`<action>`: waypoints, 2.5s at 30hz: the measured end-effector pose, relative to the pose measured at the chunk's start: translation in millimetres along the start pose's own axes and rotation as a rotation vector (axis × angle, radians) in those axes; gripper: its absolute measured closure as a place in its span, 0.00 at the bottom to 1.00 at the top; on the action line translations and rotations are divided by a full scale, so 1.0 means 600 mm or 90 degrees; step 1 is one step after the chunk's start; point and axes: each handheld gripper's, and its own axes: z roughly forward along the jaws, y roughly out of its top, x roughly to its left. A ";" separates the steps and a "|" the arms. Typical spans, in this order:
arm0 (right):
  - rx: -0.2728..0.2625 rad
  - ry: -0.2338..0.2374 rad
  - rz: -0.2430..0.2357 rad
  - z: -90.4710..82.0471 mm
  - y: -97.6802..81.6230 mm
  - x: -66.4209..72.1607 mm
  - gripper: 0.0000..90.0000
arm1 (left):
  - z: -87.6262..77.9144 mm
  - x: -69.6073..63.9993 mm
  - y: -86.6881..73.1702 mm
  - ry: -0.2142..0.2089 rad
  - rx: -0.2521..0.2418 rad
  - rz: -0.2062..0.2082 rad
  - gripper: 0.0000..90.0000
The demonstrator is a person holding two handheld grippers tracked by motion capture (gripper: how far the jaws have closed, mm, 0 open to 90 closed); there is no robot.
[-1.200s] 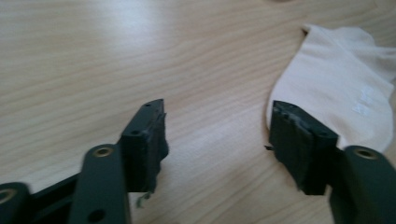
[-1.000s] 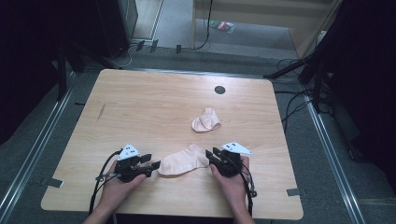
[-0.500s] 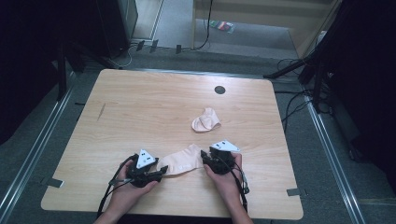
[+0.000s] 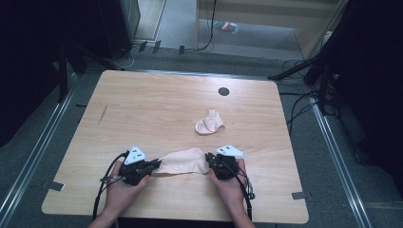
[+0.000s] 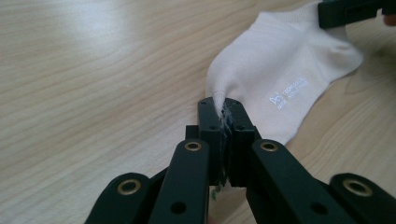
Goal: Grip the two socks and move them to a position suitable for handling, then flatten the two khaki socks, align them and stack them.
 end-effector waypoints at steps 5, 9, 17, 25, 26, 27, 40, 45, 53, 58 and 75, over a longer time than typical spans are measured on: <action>-0.004 0.002 0.004 -0.029 0.000 0.010 0.97 | -0.021 0.018 0.003 0.009 -0.003 0.010 0.99; 0.004 0.006 0.005 -0.044 -0.005 0.018 0.97 | -0.023 0.014 -0.001 -0.020 0.004 0.023 0.99; 0.022 0.022 0.015 -0.045 -0.018 0.018 0.97 | -0.009 -0.002 -0.005 -0.043 0.019 0.066 0.99; 0.036 0.017 -0.004 -0.036 -0.021 0.017 0.97 | -0.006 -0.004 -0.008 -0.066 0.024 0.068 0.97; 0.038 0.017 -0.003 -0.037 -0.020 0.015 0.97 | -0.007 -0.003 -0.009 -0.065 0.020 0.071 0.95; 0.037 0.019 -0.001 -0.036 -0.021 0.014 0.96 | -0.007 -0.003 -0.009 -0.065 0.015 0.069 0.91; -0.022 0.013 0.001 -0.039 -0.016 0.004 0.47 | -0.018 0.026 -0.003 -0.060 -0.062 -0.008 0.06; -0.030 0.015 0.016 -0.039 -0.014 0.000 0.45 | -0.022 0.053 -0.003 0.001 -0.081 -0.027 0.04; -0.054 0.011 0.044 -0.037 -0.011 -0.007 0.42 | -0.030 0.097 -0.007 0.090 -0.127 -0.064 0.04; -0.070 -0.003 0.058 -0.039 0.000 -0.018 0.41 | -0.033 0.127 -0.011 0.140 -0.146 -0.081 0.04; -0.063 -0.042 0.063 0.009 0.079 -0.067 0.67 | -0.021 0.123 -0.012 0.151 -0.143 -0.084 0.04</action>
